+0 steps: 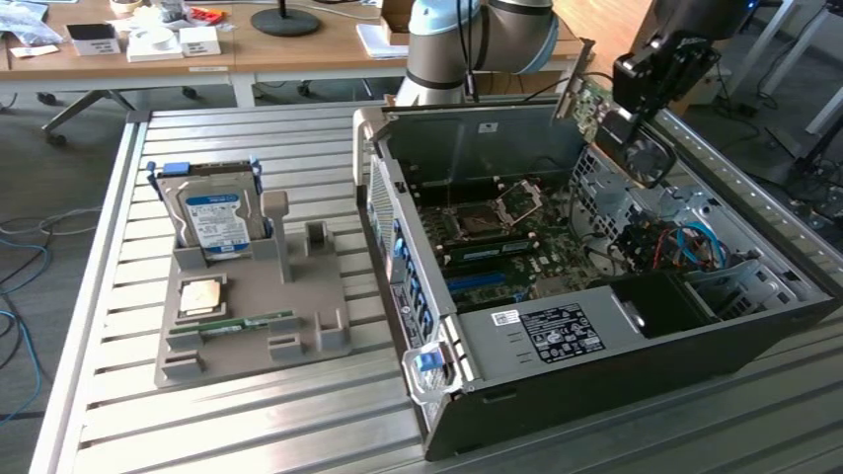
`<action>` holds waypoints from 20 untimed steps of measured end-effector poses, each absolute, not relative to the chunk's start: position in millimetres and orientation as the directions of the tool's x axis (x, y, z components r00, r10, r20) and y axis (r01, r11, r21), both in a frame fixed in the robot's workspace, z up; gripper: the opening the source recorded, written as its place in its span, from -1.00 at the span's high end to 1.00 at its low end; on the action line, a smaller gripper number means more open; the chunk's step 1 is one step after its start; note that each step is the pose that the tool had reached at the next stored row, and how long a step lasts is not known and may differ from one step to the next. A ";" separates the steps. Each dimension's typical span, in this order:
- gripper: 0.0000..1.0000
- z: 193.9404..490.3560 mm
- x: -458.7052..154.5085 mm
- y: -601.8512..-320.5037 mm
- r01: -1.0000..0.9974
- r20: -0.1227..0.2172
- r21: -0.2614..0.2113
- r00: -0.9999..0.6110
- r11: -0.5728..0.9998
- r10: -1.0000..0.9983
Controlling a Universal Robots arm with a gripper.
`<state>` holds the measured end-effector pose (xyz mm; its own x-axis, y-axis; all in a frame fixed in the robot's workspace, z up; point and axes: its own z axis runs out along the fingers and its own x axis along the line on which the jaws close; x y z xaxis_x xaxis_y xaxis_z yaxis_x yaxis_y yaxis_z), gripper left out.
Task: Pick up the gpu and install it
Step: 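Insert the gpu into the slot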
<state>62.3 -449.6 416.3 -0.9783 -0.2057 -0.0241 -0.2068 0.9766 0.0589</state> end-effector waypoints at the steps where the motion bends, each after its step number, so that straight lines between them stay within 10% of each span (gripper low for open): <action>1: 0.47 416.2 62.3 -449.6 -0.223 -0.024 0.059 -0.975 0.973 -0.222; 20: 0.47 415.4 62.3 -449.6 -0.540 -0.024 0.059 -0.842 0.840 -0.539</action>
